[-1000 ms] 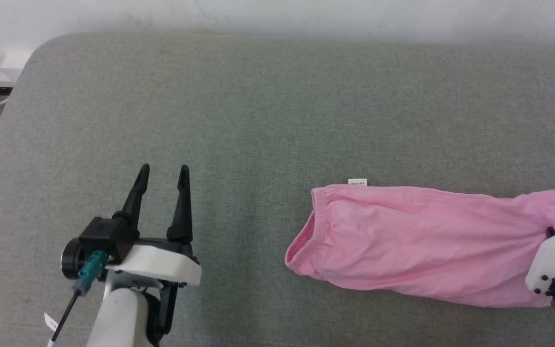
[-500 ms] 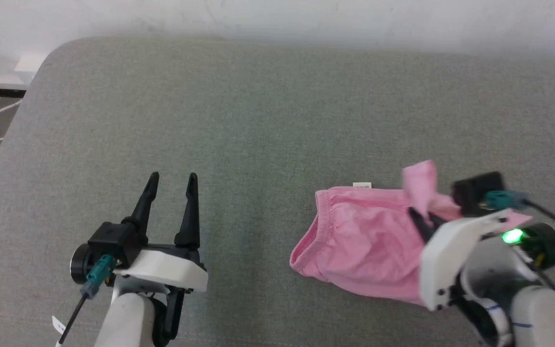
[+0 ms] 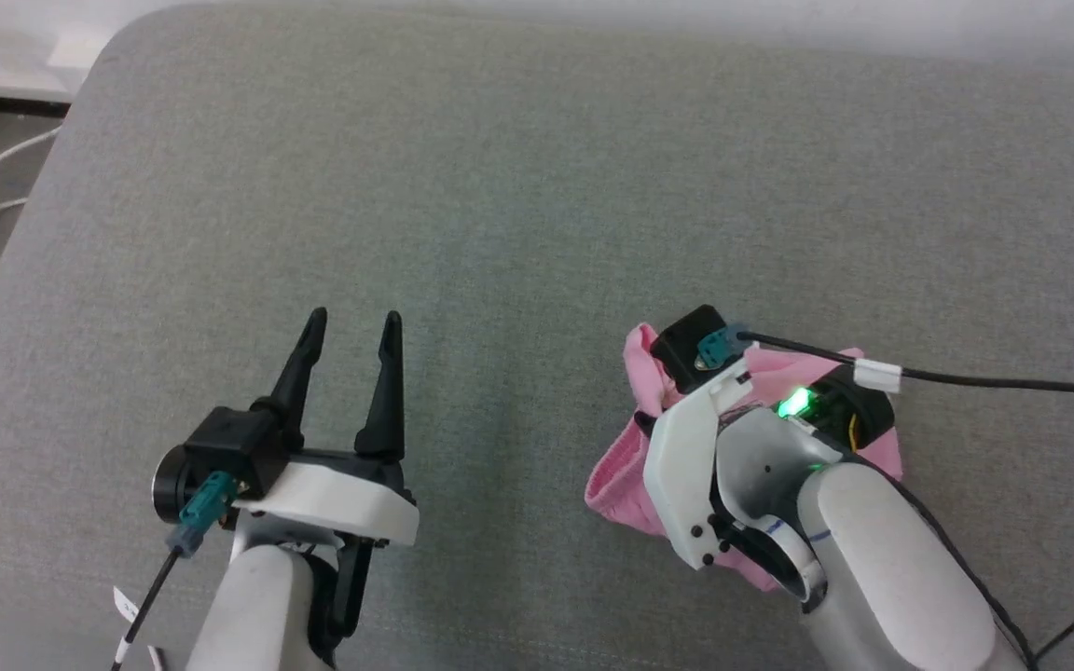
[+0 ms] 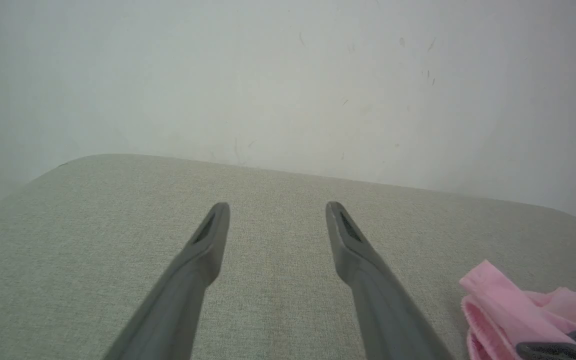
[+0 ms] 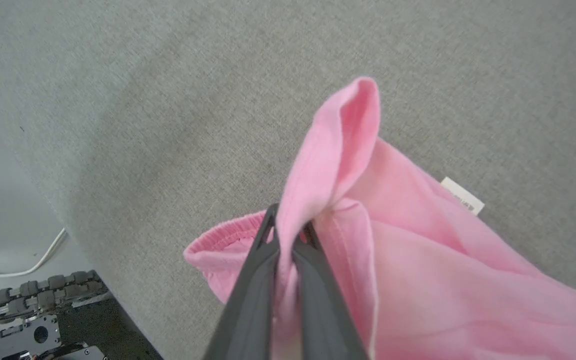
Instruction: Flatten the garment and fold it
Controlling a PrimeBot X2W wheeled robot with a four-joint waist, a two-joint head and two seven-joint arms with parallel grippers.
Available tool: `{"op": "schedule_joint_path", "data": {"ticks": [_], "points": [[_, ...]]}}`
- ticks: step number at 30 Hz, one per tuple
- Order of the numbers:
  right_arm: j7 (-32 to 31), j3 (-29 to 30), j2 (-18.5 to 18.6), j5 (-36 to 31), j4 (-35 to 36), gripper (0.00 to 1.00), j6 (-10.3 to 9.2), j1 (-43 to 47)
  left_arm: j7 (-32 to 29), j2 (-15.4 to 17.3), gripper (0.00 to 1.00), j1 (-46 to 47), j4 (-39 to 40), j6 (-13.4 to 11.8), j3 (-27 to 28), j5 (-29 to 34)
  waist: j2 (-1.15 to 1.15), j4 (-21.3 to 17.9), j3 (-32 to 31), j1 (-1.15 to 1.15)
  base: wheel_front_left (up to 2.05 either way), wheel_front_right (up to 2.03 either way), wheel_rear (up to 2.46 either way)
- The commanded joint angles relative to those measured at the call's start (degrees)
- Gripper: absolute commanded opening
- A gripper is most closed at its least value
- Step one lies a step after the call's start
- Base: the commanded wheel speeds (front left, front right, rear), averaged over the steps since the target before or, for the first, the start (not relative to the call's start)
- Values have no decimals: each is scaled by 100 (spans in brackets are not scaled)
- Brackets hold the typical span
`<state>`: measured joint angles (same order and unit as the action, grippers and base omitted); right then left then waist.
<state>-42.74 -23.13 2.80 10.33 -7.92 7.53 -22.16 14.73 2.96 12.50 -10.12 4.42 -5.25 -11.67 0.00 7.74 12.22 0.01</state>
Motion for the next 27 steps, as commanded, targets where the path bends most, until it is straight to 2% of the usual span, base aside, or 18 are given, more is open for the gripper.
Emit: {"op": "schedule_joint_path", "data": {"ticks": [1, 2, 3, 7, 11, 18, 21, 24, 27], "points": [[89, -54, 8, 105, -194, 4, -4, -142, 27, -8, 100, 85, -1, -33, -21, -69, 0, 90, 96, -1, 0, 0, 0], [164, -106, 8, 174, -279, 41, -4, -193, 27, -8, 100, 93, -4, -38, -29, -75, 0, 97, 105, -1, 0, 0, 0], [239, -146, 8, 282, -329, 100, -4, -224, 27, -8, 100, 97, -7, -43, -31, -79, 0, 97, 109, -1, 0, 0, 0], [571, -215, 8, 695, -203, 100, -4, -301, 27, -8, 100, 66, -17, -65, 13, -75, 0, 22, 73, -1, 0, 0, 0], [1181, -44, 8, 989, 368, 100, -4, -230, 27, -8, 100, 31, -23, -70, 47, -58, 0, -93, -51, -1, 0, 0, 0], [2600, 882, 8, 998, 1336, 100, -4, 476, 27, -8, 100, -71, 50, -54, 120, 8, 0, -354, -308, -1, 0, 0, 0], [2730, 1199, 8, 1104, 1320, 100, -4, 984, 27, -8, 100, -140, 84, -44, 163, 47, 0, -496, -402, -1, 0, 0, 0], [2663, 1416, 8, 1031, 1221, 100, -4, 1391, 27, -8, 100, -194, 88, -34, 182, 75, 0, -579, -484, -1, 0, 0, 0], [2869, 1668, 8, 903, 1226, 100, -4, 1697, 27, -8, 100, -247, 113, -28, 210, 89, 0, -644, -547, -1, 0, 0, 0]]}}
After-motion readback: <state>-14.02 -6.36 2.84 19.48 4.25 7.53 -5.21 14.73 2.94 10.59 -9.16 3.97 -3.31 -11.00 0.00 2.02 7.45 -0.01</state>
